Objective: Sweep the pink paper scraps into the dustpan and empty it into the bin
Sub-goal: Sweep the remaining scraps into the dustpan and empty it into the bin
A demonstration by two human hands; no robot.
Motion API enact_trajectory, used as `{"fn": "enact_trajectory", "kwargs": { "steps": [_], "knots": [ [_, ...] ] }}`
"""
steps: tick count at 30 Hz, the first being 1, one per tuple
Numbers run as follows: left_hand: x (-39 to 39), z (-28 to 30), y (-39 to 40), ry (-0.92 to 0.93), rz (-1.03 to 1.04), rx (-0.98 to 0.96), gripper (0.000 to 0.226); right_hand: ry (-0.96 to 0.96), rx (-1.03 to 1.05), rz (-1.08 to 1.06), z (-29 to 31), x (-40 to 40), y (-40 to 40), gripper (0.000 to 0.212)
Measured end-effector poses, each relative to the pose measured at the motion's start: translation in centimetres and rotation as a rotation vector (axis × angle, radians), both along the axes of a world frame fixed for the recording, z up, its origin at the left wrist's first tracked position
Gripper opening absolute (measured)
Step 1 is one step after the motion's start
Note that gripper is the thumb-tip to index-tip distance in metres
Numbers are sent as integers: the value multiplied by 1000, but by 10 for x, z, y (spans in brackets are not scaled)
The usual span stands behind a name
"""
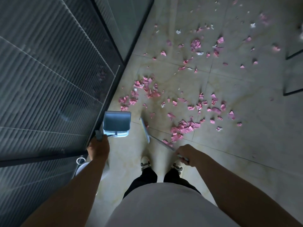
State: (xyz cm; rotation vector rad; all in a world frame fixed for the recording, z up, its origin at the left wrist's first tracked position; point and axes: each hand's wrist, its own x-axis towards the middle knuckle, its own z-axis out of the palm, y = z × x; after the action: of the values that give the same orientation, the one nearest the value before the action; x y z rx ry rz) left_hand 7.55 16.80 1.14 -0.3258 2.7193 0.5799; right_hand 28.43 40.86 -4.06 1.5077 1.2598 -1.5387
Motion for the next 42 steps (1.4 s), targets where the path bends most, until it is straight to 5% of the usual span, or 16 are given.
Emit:
{"fn": "enact_trajectory", "kwargs": {
  "steps": [22, 29, 36, 42],
  "knots": [
    [28, -36, 58, -71, -295, 77, 24, -32, 80, -452, 29, 66, 55, 7],
    [36, -44, 59, -143, -564, -100, 21, -24, 299, -290, 46, 121, 90, 10],
    [52, -56, 55, -154, -751, -223, 26, -87, 481, -89, -1, 155, 92, 3],
    [60, -76, 46, -209, -851, -280, 27, -153, 427, -72, -31, 162, 90, 6]
  ]
}}
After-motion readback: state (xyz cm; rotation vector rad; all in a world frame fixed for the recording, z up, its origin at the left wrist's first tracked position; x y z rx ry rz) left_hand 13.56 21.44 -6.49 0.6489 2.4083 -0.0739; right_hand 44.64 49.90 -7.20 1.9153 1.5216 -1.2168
